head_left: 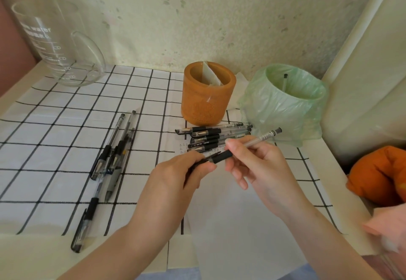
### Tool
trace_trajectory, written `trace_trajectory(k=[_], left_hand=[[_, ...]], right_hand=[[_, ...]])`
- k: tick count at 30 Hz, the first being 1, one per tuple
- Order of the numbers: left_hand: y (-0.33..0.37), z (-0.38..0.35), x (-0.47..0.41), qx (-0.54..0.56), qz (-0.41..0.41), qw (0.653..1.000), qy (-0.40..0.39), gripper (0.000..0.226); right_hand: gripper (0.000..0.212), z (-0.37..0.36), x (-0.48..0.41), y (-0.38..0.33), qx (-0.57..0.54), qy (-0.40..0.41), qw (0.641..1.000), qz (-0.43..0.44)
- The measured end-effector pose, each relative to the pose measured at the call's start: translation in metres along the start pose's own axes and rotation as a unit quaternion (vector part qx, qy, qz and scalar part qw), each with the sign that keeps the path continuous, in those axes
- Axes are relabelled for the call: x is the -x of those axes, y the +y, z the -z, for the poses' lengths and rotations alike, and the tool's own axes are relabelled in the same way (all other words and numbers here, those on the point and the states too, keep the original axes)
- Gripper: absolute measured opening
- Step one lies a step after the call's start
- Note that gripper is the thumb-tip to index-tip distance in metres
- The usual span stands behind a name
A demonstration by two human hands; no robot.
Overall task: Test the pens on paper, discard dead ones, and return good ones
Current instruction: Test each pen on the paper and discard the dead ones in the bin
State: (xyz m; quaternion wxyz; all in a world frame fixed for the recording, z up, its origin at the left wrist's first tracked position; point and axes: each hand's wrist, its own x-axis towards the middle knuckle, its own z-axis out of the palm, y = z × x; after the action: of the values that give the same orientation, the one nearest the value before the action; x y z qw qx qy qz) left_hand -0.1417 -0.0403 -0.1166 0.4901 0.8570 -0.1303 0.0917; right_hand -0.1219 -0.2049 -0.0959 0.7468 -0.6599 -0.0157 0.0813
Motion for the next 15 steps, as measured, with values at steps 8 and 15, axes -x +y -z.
trace_trajectory(k=[8, 15], left_hand=[[-0.0034, 0.0039, -0.0043, -0.145, -0.125, 0.981, 0.033, 0.030], [0.0046, 0.0071, -0.0072, -0.008, -0.006, 1.000, 0.004, 0.029]], right_hand=[[0.020, -0.0065, -0.0017, 0.0000, -0.041, 0.004, 0.999, -0.035], [0.023, -0.0085, -0.0007, -0.0013, -0.089, 0.008, 0.995, -0.046]])
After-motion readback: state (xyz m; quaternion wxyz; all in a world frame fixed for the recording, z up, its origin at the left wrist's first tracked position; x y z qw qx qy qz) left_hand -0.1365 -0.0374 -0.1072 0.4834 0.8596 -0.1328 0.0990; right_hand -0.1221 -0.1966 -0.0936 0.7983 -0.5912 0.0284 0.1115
